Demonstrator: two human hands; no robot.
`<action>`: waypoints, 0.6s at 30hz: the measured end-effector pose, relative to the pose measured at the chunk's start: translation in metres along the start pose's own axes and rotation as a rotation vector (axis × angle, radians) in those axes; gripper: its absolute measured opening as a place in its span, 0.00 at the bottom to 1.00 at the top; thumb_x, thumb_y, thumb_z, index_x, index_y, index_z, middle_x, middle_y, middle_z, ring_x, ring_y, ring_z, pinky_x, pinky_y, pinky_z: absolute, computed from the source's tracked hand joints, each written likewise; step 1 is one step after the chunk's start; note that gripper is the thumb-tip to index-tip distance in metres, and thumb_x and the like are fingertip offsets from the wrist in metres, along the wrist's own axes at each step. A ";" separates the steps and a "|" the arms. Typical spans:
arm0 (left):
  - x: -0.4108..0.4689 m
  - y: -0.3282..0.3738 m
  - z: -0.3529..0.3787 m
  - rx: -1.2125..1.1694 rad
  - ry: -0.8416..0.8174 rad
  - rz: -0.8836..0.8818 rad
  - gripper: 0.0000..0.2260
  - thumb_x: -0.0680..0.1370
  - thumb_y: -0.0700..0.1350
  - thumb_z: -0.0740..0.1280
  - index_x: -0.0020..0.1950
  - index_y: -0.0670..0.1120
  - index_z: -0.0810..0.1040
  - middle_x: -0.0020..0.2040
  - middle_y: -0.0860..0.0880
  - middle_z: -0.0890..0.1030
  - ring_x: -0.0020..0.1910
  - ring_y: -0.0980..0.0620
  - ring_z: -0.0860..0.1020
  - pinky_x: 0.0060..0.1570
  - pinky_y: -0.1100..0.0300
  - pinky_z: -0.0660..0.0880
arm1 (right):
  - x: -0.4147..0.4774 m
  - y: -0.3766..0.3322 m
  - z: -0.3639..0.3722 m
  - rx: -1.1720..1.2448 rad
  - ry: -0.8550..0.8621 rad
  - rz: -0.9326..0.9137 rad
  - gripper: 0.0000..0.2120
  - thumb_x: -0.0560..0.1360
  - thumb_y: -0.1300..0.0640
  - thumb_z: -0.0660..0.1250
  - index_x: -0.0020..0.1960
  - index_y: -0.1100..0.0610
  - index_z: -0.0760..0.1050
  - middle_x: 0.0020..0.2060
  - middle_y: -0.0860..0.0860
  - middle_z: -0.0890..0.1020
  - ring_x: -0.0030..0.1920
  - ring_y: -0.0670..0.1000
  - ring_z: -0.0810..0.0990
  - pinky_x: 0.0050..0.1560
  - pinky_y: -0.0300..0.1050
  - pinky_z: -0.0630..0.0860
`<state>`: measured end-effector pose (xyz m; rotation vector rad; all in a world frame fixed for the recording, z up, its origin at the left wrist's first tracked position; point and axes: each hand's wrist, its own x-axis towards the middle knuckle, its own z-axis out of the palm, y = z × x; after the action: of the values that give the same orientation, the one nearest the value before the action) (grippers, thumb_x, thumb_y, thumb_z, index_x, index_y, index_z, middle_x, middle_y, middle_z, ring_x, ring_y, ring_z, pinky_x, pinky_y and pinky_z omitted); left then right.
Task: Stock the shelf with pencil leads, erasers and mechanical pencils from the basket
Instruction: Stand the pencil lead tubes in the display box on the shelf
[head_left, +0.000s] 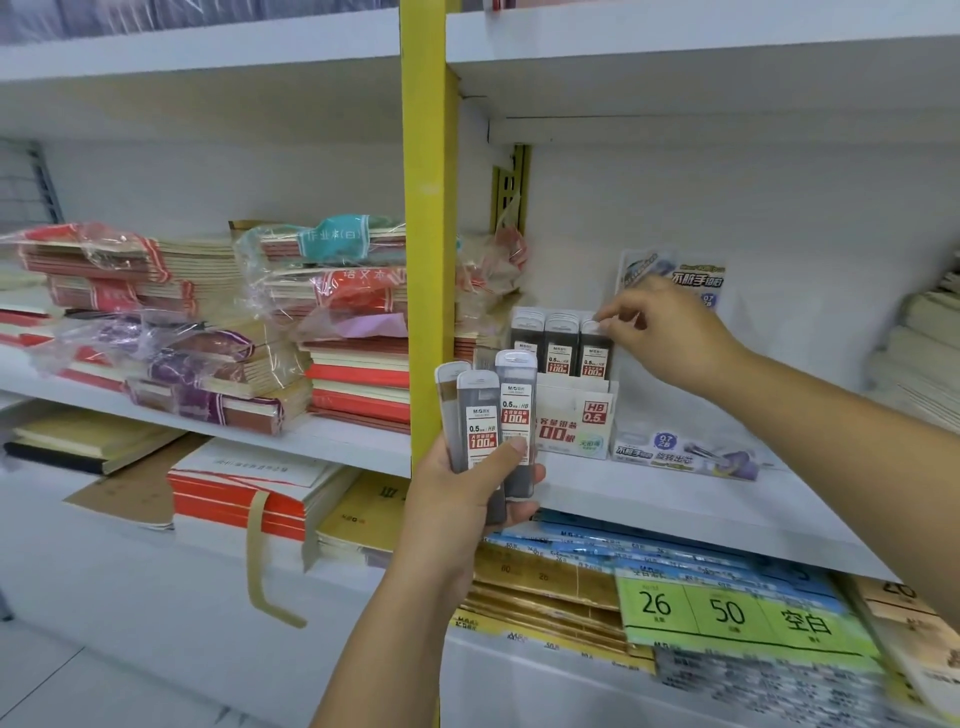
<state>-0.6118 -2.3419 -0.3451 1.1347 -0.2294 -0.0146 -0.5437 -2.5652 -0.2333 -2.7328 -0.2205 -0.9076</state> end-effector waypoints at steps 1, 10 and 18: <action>-0.001 0.001 0.000 0.004 -0.001 -0.003 0.12 0.75 0.44 0.73 0.57 0.53 0.79 0.48 0.51 0.87 0.45 0.49 0.86 0.34 0.61 0.80 | -0.005 -0.003 -0.002 0.002 0.034 -0.007 0.11 0.79 0.53 0.64 0.58 0.52 0.79 0.53 0.52 0.76 0.48 0.48 0.73 0.52 0.45 0.71; -0.010 0.004 0.001 0.063 -0.079 -0.004 0.14 0.74 0.48 0.74 0.58 0.54 0.79 0.49 0.50 0.87 0.47 0.48 0.86 0.35 0.62 0.80 | -0.074 -0.066 -0.001 0.841 -0.329 0.092 0.14 0.73 0.50 0.71 0.57 0.42 0.74 0.41 0.47 0.85 0.36 0.45 0.82 0.33 0.37 0.75; -0.009 0.006 -0.016 0.110 -0.009 0.014 0.13 0.76 0.48 0.72 0.59 0.54 0.77 0.47 0.49 0.87 0.45 0.50 0.86 0.37 0.61 0.81 | -0.045 -0.061 -0.013 0.844 0.062 0.170 0.08 0.76 0.58 0.68 0.51 0.49 0.70 0.41 0.47 0.85 0.39 0.45 0.84 0.35 0.41 0.78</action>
<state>-0.6186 -2.3239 -0.3473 1.2425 -0.2487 0.0053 -0.6005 -2.5136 -0.2385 -1.9075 -0.2754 -0.6455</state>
